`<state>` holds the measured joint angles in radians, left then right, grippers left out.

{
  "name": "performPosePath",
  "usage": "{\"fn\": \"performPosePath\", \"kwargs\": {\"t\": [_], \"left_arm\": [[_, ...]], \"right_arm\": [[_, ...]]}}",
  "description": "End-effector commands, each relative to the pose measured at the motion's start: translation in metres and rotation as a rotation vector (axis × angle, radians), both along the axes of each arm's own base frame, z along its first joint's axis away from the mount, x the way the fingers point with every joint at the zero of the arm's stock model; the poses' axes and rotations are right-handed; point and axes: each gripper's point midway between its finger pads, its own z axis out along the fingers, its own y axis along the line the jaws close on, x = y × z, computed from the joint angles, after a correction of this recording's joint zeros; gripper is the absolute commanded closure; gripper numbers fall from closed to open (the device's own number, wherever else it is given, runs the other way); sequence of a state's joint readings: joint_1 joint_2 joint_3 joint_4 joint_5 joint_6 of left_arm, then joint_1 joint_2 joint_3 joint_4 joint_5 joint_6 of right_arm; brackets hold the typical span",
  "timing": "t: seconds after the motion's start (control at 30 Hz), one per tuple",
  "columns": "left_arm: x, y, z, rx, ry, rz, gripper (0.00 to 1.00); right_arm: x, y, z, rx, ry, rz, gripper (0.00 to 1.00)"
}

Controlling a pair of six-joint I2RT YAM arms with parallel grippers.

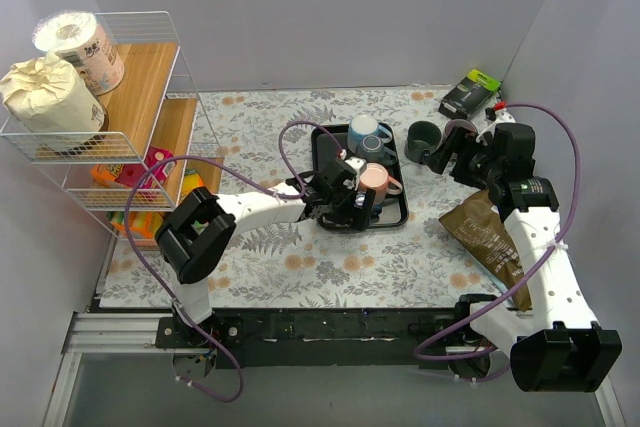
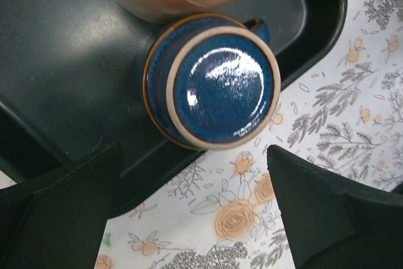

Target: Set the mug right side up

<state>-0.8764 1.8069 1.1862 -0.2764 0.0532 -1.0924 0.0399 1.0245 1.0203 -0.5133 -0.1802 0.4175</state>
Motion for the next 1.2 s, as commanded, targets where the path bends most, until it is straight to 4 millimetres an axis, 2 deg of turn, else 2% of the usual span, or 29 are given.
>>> {"fn": "performPosePath", "kwargs": {"t": [0.0, 0.3, 0.4, 0.5, 0.67, 0.73, 0.77, 0.83, 0.87, 0.97, 1.0, 1.1, 1.17], "left_arm": [[0.03, -0.013, 0.026, -0.017, -0.129, 0.02, 0.02], [0.041, -0.031, 0.024, -0.03, -0.138, -0.002, 0.02], [0.044, -0.03, 0.018, -0.017, -0.136, 0.015, 0.02], [0.047, -0.031, 0.018, -0.015, -0.138, 0.025, 0.07], [0.046, -0.035, 0.015, -0.019, -0.13, 0.007, 0.24], [0.046, -0.034, 0.016, -0.017, -0.132, 0.008, 0.28], [0.046, -0.034, 0.014, -0.012, -0.128, 0.008, 0.35], [0.046, -0.033, 0.013, -0.01, -0.128, 0.007, 0.43], [0.046, -0.033, 0.012, -0.006, -0.129, 0.006, 0.53], [0.045, -0.032, 0.015, -0.007, -0.13, 0.004, 0.74], [0.044, -0.032, 0.018, -0.012, -0.134, 0.002, 0.86], [0.042, -0.031, 0.026, -0.022, -0.138, -0.008, 1.0], [0.04, -0.03, 0.037, -0.042, -0.15, -0.014, 1.0]], "right_arm": [[-0.002, 0.007, 0.017, 0.018, -0.033, 0.043, 0.12], [-0.004, 0.011, 0.007, 0.032, 0.002, 0.064, 0.12], [-0.004, 0.012, 0.004, 0.03, 0.011, 0.069, 0.12], [-0.003, 0.012, 0.003, 0.03, 0.015, 0.071, 0.12], [-0.003, 0.013, 0.001, 0.03, 0.02, 0.076, 0.13], [-0.003, 0.013, 0.002, 0.032, 0.019, 0.077, 0.13], [-0.002, 0.013, 0.001, 0.032, 0.022, 0.077, 0.13], [-0.002, 0.013, 0.001, 0.034, 0.024, 0.077, 0.13], [-0.003, 0.014, 0.001, 0.036, 0.025, 0.078, 0.13], [-0.004, 0.015, 0.002, 0.046, 0.031, 0.084, 0.13], [-0.006, 0.017, 0.002, 0.054, 0.032, 0.093, 0.13], [-0.011, 0.022, 0.001, 0.075, 0.05, 0.113, 0.13], [-0.016, 0.026, -0.001, 0.094, 0.065, 0.127, 0.13]]}}
